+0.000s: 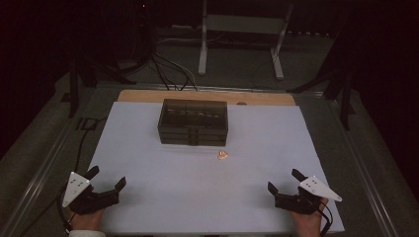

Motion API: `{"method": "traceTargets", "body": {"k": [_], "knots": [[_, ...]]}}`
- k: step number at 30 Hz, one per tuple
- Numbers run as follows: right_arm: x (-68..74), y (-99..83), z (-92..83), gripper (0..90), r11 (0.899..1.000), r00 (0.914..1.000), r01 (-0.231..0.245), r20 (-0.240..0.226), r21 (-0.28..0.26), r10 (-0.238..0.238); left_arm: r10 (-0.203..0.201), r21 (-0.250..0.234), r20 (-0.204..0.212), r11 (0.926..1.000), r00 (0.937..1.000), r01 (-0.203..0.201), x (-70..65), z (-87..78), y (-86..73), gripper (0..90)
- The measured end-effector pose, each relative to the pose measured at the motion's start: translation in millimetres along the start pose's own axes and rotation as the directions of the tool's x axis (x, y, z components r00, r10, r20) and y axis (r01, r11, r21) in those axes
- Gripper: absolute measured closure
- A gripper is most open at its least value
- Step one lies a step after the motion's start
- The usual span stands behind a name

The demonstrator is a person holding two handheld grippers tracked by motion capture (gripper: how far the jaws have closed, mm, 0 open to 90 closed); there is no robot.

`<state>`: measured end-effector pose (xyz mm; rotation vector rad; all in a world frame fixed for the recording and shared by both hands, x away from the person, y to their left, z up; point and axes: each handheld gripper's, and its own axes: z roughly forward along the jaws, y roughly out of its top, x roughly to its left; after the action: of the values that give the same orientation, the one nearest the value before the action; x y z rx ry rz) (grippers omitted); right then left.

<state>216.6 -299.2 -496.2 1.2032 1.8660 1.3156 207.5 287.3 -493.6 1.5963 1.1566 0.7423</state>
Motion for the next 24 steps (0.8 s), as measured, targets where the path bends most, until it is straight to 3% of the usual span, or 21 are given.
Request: {"method": "traceTargets", "body": {"k": [9, 24], "knots": [[-0.5, -0.3, -1.0, 0.1, 1.0, 1.0, -0.001, 0.008, -0.001, 0.001, 0.005, -0.004, -0.009, 1.0, 0.9999, -0.006, -0.7, 0.5, -0.8, 0.9], [-2.2, -0.7, -1.2, 0.0, 1.0, 0.9998, -0.008, 0.02, -0.003, 0.008, 0.011, 0.019, -0.084, 0.9998, 0.9964, -0.01, -6.8, 1.0, -0.9, 0.9]]}}
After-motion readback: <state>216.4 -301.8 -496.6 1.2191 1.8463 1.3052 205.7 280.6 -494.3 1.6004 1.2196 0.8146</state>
